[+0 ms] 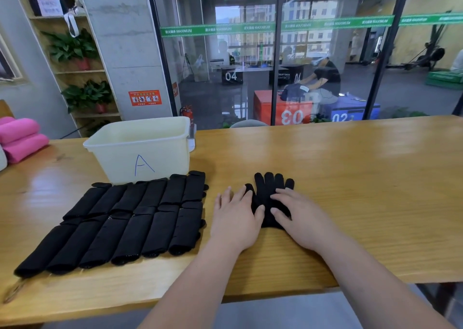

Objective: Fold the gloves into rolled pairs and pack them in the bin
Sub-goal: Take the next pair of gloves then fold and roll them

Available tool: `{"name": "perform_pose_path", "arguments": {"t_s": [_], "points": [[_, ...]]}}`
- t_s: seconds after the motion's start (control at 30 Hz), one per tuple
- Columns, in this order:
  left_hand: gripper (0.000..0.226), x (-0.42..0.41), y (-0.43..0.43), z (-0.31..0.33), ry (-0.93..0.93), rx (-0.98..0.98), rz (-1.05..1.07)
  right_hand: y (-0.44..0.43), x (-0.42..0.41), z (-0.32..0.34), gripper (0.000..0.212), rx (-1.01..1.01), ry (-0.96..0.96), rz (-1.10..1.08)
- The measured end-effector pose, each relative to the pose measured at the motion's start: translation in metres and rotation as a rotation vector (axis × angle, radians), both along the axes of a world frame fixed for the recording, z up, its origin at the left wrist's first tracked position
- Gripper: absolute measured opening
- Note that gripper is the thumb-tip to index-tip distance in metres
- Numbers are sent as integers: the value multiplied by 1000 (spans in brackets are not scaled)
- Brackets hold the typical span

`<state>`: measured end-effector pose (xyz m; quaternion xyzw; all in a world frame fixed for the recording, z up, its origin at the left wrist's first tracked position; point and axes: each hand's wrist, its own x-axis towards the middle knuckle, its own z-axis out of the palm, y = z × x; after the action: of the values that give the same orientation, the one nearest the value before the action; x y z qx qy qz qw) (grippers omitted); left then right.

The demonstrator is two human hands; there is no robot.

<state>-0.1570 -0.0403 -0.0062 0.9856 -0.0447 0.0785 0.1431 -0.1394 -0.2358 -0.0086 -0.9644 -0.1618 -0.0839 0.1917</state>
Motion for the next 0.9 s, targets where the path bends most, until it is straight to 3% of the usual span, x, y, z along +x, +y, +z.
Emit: {"name": "perform_pose_path", "arguments": {"t_s": [0.17,0.27,0.37,0.53,0.7,0.83,0.9], "points": [[59,-2,4,2,-94,-121,-7,1,0,1,55,-21,-10,21],[48,-7,10,4,-177,-171,-26,-2,-4,4,32,123,-132,0],[46,-9,8,5,-170,-123,-10,-2,-5,3,10,158,-125,-7],[46,-7,6,4,-195,-132,29,-2,-2,2,17,145,-131,32],[24,-8,11,4,-294,-299,-92,-7,-4,4,7,288,-187,42],[17,-9,8,3,-235,-203,-124,-7,-5,4,3,231,-154,95],[18,-8,8,2,-247,-183,-96,-9,-4,3,16,172,-146,109]]}}
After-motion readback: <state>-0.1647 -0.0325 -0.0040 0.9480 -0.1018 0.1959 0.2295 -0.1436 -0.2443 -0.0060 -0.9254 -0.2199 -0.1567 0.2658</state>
